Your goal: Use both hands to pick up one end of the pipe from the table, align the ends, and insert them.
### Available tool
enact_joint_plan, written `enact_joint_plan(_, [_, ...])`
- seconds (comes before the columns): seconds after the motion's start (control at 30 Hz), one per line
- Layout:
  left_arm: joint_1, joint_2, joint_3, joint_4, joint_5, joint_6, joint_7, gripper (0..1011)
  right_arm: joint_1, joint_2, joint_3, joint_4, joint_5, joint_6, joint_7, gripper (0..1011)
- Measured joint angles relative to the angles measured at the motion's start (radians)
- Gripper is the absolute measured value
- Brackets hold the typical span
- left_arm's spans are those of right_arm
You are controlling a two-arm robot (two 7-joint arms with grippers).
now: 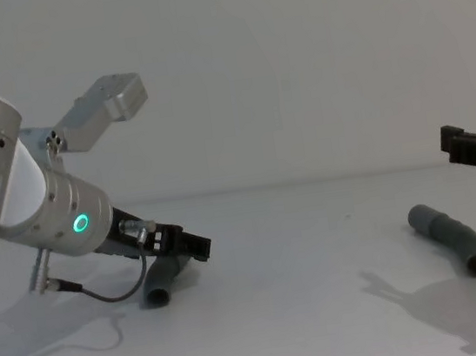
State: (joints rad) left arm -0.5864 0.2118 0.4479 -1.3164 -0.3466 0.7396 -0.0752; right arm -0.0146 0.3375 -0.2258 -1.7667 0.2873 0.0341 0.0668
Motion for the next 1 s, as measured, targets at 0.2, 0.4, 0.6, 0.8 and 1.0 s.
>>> enact_joint_plan(0.2, [-0.009,-0.007,0.001,0.026,0.005,-0.013,-0.007,1001,0.000,0.000,0.000,0.000,0.000,0.000,0.000,1000])
enact_joint_plan(0.4, [-0.016,-0.015,-0.001,0.051,0.008,-0.025,-0.014,1001,0.000,0.000,0.000,0.000,0.000,0.000,0.000,1000])
enact_joint_plan(0.6, [-0.020,-0.021,-0.006,0.069,0.010,-0.034,-0.019,1001,0.000,0.000,0.000,0.000,0.000,0.000,0.000,1000])
enact_joint_plan(0.8, [-0.024,-0.026,-0.011,0.084,0.013,-0.039,-0.023,1001,0.000,0.000,0.000,0.000,0.000,0.000,0.000,1000])
enact_joint_plan(1.0, [-0.026,-0.031,-0.018,0.095,0.014,-0.040,-0.025,1001,0.000,0.000,0.000,0.000,0.000,0.000,0.000,1000])
